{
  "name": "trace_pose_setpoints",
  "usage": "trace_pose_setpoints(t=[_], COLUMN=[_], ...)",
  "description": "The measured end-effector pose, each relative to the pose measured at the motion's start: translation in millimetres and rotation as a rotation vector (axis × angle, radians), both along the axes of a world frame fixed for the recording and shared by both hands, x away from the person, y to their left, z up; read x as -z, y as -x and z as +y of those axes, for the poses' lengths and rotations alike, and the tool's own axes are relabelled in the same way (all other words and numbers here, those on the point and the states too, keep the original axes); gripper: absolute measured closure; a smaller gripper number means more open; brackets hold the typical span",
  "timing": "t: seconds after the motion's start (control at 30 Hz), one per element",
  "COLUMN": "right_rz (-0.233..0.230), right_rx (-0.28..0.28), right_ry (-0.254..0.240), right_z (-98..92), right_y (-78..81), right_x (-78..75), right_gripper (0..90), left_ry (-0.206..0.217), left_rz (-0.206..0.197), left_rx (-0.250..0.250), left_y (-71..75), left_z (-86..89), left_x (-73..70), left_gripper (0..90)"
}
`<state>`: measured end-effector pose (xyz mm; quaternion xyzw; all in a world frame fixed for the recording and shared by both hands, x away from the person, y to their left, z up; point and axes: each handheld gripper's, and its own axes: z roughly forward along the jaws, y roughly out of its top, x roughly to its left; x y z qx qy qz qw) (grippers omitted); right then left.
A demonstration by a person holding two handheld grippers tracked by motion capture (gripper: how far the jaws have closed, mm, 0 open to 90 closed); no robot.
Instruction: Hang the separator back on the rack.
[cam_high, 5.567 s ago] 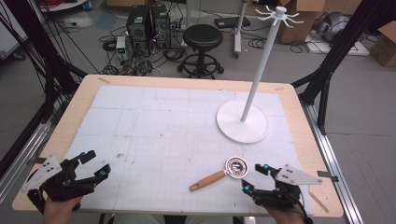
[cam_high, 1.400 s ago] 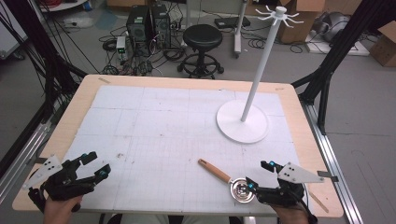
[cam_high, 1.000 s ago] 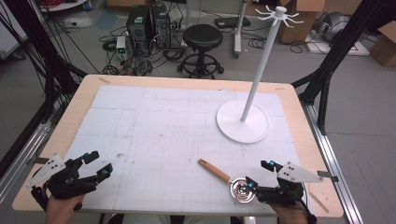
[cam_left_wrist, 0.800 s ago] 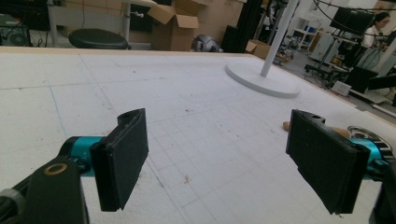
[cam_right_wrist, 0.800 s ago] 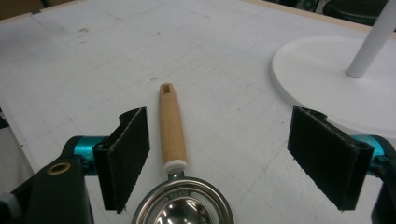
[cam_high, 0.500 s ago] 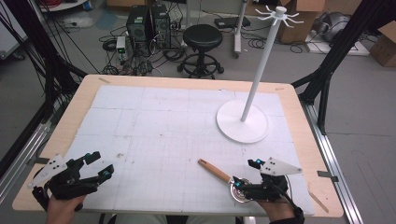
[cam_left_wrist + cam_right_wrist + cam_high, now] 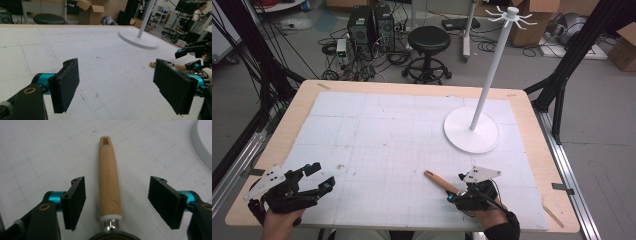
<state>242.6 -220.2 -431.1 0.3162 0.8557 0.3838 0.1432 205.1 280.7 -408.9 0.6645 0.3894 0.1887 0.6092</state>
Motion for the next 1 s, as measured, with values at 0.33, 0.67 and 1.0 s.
trace_pose_setpoints(t=[0.33,0.67,1.0], right_rz=[0.03,0.018,0.013], right_rx=[-0.03,-0.048,-0.039], right_ry=[0.055,0.078,0.08], right_z=[2.9,4.4,3.9], right_y=[-2.6,-1.2,-1.7], right_x=[8.7,9.2,8.8], right_gripper=[45.7,52.9,57.3], left_ry=[0.0,0.001,-0.001], left_rz=[0.002,0.002,0.001], left_rx=[0.002,0.003,0.003], left_y=[-0.1,-0.1,-0.1], left_z=[0.2,0.4,0.3], left_x=[-0.1,-0.1,-0.1], left_gripper=[21.3,21.3,21.3])
